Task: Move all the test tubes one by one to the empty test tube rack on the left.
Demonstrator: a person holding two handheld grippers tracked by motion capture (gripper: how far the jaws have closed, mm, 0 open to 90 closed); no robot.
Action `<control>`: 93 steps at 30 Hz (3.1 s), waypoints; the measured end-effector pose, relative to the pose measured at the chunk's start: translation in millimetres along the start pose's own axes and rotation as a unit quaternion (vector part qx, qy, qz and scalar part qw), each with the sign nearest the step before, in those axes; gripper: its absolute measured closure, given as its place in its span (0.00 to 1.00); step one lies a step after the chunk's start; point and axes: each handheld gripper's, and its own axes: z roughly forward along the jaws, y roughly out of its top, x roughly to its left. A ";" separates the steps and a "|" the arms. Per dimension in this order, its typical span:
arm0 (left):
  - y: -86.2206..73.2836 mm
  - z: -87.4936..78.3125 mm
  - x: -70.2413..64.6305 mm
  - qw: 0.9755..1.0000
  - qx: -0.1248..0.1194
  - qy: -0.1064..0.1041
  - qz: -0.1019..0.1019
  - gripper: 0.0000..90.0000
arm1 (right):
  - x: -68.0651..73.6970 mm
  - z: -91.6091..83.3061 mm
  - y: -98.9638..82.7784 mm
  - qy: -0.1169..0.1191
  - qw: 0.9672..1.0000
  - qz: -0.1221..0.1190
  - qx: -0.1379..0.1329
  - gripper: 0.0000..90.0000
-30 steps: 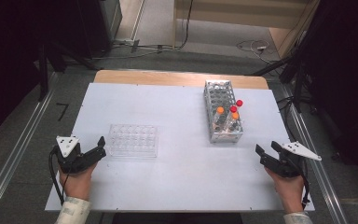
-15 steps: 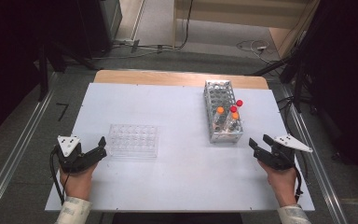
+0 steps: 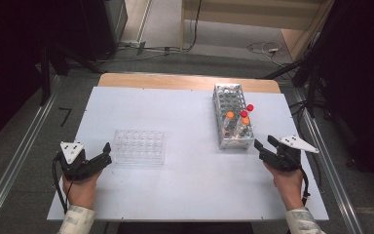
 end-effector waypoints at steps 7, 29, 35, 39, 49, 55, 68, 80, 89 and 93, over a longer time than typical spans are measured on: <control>-0.1 0.4 0.0 1.000 0.002 -0.001 0.001 0.10 | 3.5 10.7 7.0 0.005 1.000 -0.004 -0.008 0.55; -0.1 0.1 0.4 1.000 -0.001 0.000 -0.005 0.10 | 14.4 34.6 11.8 0.010 1.000 -0.016 -0.018 0.75; -0.2 0.1 0.5 1.000 0.000 0.000 -0.004 0.10 | 14.5 36.8 12.0 0.007 1.000 -0.014 -0.019 0.77; -0.2 0.0 0.5 1.000 -0.001 0.000 -0.004 0.10 | 14.3 38.4 11.7 0.006 1.000 -0.013 -0.016 0.78; 0.1 -0.7 1.3 1.000 -0.003 0.002 -0.005 0.10 | 14.3 34.7 14.9 0.003 0.999 -0.014 -0.030 0.81; 0.7 -2.3 1.3 1.000 -0.009 0.006 -0.008 0.10 | 13.6 22.9 24.9 0.005 0.999 -0.012 -0.052 0.81; 1.7 -7.3 2.5 1.000 -0.016 0.010 -0.010 0.10 | 16.5 -7.4 42.1 0.010 0.995 -0.012 -0.097 0.81; 3.1 -16.1 -8.6 1.000 -0.025 -0.015 -0.005 0.10 | 27.9 -25.5 27.0 0.031 0.996 -0.032 -0.082 0.81; 5.1 -29.2 -46.3 0.995 -0.021 -0.094 0.023 0.10 | 58.1 -29.3 13.3 0.077 0.993 -0.066 -0.067 0.81; 5.6 -34.4 -67.4 0.990 -0.016 -0.133 0.042 0.11 | 73.5 -26.6 5.9 0.104 0.990 -0.077 -0.057 0.81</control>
